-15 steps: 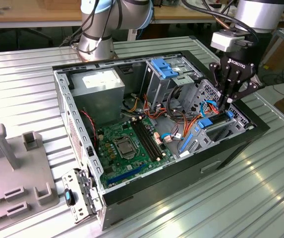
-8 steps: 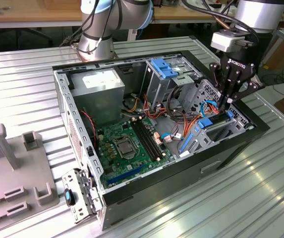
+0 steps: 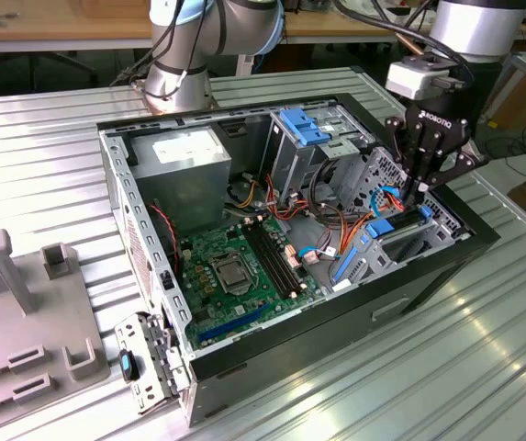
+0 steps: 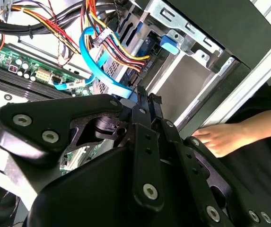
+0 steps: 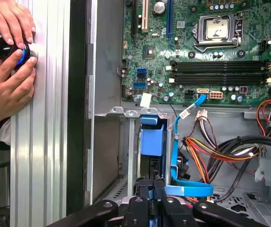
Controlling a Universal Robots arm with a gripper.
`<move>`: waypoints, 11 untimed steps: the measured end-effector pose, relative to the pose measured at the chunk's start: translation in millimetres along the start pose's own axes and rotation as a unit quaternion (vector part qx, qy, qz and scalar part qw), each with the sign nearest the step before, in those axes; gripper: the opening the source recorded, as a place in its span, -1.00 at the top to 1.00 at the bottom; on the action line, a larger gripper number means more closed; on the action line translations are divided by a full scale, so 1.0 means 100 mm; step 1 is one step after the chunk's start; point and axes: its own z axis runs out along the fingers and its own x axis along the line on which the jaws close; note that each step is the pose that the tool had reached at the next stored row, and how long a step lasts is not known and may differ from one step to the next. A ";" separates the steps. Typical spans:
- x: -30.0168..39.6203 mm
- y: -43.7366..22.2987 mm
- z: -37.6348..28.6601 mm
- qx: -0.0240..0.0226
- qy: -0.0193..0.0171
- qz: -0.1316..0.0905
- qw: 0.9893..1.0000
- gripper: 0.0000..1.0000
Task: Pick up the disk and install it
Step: 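Insert the second disk wire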
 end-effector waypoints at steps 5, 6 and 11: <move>0.051 0.004 0.026 0.005 -0.023 -0.002 1.000 0.68; 0.071 0.006 0.036 0.006 -0.025 -0.002 1.000 0.68; 0.133 0.010 0.085 0.007 -0.044 -0.004 0.999 0.68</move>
